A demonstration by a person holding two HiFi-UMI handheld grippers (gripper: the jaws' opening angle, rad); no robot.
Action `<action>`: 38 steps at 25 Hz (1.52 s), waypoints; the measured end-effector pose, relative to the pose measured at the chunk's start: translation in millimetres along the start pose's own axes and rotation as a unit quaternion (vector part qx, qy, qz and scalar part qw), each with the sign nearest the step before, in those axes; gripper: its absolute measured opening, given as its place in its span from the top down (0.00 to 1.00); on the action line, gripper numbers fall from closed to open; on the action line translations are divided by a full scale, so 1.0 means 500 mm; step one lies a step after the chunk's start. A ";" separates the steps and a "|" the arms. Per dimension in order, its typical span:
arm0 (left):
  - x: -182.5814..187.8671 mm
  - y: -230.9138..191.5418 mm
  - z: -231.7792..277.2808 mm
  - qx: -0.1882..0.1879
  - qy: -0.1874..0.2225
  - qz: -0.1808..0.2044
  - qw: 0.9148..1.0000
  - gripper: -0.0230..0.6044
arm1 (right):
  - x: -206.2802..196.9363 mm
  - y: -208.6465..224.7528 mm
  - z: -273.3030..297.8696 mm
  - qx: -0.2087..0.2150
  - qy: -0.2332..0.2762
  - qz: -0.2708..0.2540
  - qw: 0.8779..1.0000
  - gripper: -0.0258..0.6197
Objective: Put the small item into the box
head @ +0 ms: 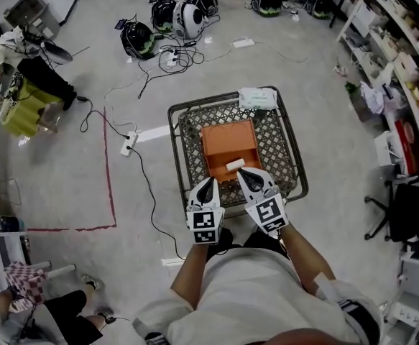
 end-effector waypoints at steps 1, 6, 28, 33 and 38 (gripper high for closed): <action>0.004 0.008 -0.004 0.009 0.005 -0.003 1.000 0.95 | 0.006 0.002 -0.007 0.008 0.004 -0.003 1.000 0.96; 0.039 0.056 -0.015 0.045 0.036 -0.004 0.998 0.95 | 0.038 0.024 -0.049 0.020 0.041 -0.016 0.999 0.96; 0.188 0.174 -0.099 0.043 0.161 0.059 0.984 0.95 | 0.185 0.061 -0.229 -0.053 0.179 0.012 0.982 0.96; 0.205 0.174 -0.110 0.048 0.169 0.054 0.983 0.95 | 0.196 0.056 -0.227 -0.055 0.191 0.017 0.980 0.96; 0.222 0.173 -0.122 0.052 0.184 0.053 0.980 0.95 | 0.207 0.051 -0.230 -0.058 0.197 0.021 0.978 0.96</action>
Point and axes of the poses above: the fingertips, and each gripper's own axes: z forward along the fingers, y to its right, x out of its top, the point moved 8 cm from there along -z, backward along the fingers, and after that the axes turned 12 degrees about y, right-handed, at the moved point
